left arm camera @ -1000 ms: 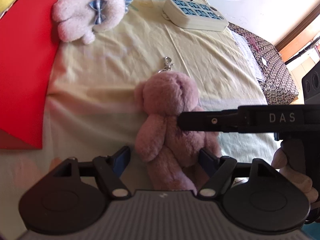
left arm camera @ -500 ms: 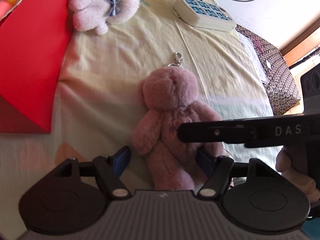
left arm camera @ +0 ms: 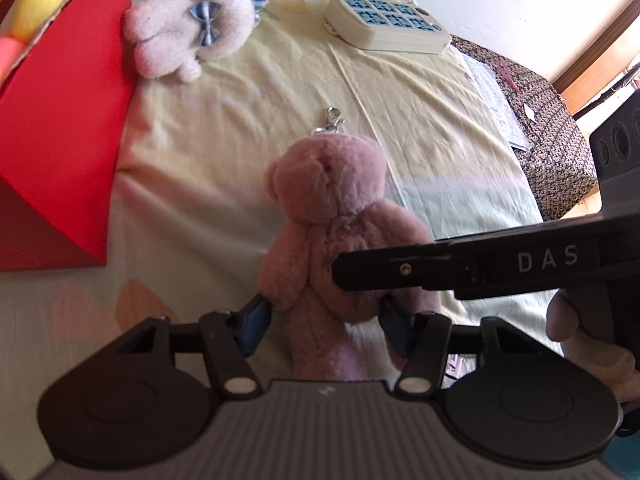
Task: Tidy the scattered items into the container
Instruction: 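Lift the pink teddy bear with the right gripper toward the red box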
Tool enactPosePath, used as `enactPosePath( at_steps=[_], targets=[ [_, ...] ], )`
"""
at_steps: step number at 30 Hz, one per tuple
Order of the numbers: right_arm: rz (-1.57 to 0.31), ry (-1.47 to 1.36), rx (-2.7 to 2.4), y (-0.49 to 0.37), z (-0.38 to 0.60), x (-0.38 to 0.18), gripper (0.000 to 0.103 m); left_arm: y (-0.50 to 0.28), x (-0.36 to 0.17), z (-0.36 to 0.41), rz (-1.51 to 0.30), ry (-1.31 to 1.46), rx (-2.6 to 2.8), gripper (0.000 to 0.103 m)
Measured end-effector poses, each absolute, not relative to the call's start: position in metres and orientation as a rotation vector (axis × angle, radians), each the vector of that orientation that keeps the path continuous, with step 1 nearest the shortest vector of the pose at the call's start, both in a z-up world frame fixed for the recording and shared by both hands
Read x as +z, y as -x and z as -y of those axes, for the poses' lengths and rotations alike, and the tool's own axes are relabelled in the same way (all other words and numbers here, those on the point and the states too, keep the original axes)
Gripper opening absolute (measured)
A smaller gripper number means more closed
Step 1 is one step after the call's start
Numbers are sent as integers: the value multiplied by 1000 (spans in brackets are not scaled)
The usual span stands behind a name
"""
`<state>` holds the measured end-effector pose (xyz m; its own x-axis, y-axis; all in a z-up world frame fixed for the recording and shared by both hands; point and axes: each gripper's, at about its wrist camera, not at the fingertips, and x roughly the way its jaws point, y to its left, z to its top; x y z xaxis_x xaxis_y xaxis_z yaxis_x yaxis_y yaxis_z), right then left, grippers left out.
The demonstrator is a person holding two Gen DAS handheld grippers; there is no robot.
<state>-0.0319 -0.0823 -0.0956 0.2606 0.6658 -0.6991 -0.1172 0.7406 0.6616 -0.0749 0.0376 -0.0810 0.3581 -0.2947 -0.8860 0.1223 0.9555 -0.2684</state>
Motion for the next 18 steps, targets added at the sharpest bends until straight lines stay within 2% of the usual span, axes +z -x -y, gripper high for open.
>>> enactPosePath(
  at_steps=[9, 18],
  targets=[
    [-1157, -466, 557, 56, 47, -67, 42, 98, -63, -72, -1152, 143, -388, 59],
    [-1113, -526, 474, 85, -26, -47, 41, 129, -44, -149, -1134, 50, -523, 59]
  ],
)
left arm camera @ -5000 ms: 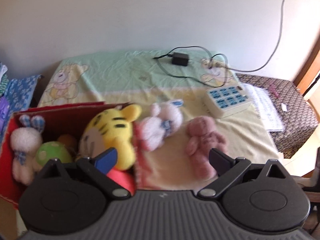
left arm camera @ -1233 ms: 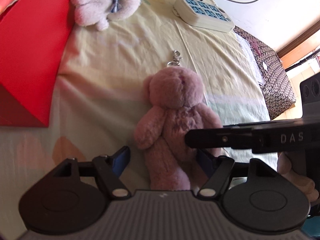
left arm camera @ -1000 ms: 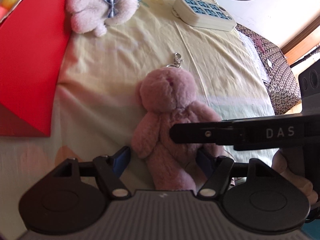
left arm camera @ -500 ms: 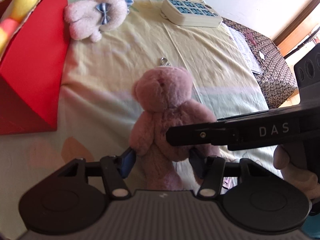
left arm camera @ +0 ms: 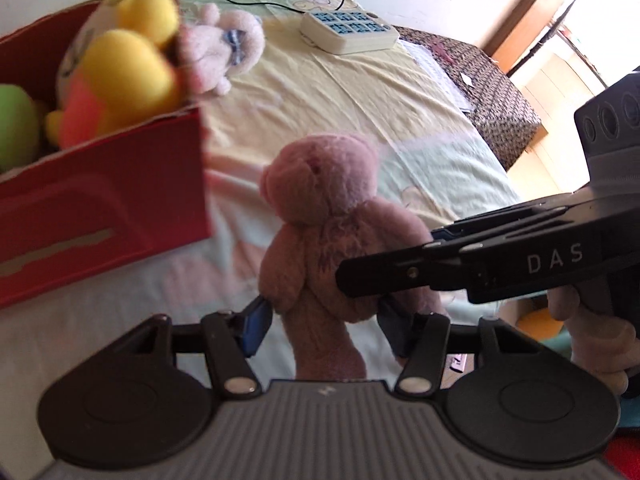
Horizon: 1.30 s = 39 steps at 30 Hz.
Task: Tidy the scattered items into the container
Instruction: 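Lift the pink teddy bear with the right gripper toward the red box, then lower the pink teddy bear into the red box beside the tiger plush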
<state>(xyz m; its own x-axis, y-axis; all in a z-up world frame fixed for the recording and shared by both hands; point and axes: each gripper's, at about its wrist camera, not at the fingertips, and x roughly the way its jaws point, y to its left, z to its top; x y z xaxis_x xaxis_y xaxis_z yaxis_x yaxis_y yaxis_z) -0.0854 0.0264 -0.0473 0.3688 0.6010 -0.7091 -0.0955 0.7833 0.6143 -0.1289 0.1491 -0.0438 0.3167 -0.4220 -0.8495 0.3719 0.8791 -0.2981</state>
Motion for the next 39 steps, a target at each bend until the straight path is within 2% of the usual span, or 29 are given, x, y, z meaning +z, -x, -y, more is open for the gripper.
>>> enactPosePath(
  at_steps=[12, 21, 27, 32, 39],
  targets=[
    [-1089, -471, 585, 81, -157, -29, 39, 171, -24, -275, -1099, 58, -464, 59],
    [-1087, -365, 805, 60, -225, -8, 38, 209, 6, -332, -1034, 126, -273, 59],
    [-1014, -355, 950, 45, -248, 17, 38, 220, 47, -349, -942, 118, -141, 59],
    [-896, -365, 959, 33, -239, 47, 38, 197, 74, -343, -855, 105, -119, 59],
    [-762, -339, 832, 26, -195, 68, 36, 139, 73, -314, -804, 124, -210, 59]
  ],
)
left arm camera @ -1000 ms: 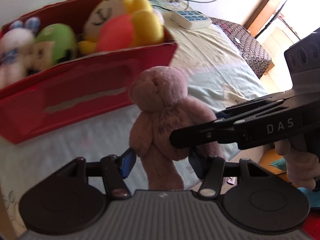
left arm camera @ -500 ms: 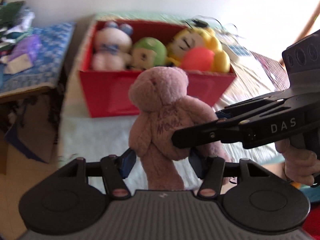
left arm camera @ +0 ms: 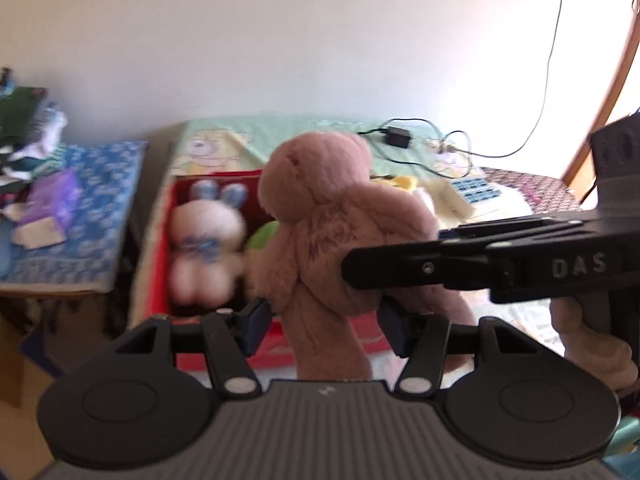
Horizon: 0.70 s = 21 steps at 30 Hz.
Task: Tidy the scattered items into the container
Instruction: 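Lower the pink teddy bear into the red box beside the tiger plush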
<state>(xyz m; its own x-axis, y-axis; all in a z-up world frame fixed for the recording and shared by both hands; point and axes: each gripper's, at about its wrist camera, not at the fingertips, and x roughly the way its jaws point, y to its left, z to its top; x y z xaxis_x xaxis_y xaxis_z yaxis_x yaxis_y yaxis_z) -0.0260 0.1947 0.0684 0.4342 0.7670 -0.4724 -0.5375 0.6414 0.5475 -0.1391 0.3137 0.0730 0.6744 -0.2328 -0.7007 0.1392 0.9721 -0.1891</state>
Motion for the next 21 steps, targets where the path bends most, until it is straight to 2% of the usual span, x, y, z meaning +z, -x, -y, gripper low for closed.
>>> enactPosePath(
  at_steps=[9, 21],
  targets=[
    [-695, -236, 607, 12, -178, 58, 33, 64, 32, -289, -873, 180, -343, 59],
    [-754, -311, 362, -28, -188, 28, 33, 3, -2, -307, -988, 160, -450, 55]
  ],
)
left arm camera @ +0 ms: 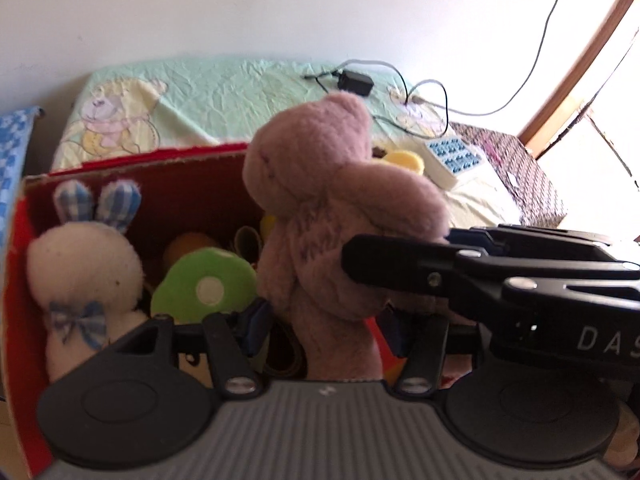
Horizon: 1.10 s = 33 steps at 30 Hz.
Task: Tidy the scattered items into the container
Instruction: 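Lower the pink teddy bear into the red box beside the tiger plush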
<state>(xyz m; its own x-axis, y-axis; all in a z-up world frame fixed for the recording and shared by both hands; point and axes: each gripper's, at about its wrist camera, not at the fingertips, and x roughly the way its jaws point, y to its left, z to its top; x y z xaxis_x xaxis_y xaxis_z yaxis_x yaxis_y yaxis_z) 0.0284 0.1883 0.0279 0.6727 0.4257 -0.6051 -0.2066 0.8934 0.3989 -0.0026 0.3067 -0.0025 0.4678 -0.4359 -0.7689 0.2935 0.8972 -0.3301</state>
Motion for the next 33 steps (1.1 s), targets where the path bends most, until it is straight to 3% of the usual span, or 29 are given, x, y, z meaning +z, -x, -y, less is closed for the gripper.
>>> enactPosePath(
  at_steps=[16, 24, 33],
  targets=[
    [-769, -337, 262, -39, -221, 9, 32, -13, -23, -339, -1073, 138, -575, 49],
    [-814, -353, 183, -34, -209, -13, 32, -6, -28, -301, -1061, -92, -547, 48],
    [-792, -374, 174, -24, -211, -20, 33, 0, -34, -303, -1042, -113, -563, 48]
  ],
)
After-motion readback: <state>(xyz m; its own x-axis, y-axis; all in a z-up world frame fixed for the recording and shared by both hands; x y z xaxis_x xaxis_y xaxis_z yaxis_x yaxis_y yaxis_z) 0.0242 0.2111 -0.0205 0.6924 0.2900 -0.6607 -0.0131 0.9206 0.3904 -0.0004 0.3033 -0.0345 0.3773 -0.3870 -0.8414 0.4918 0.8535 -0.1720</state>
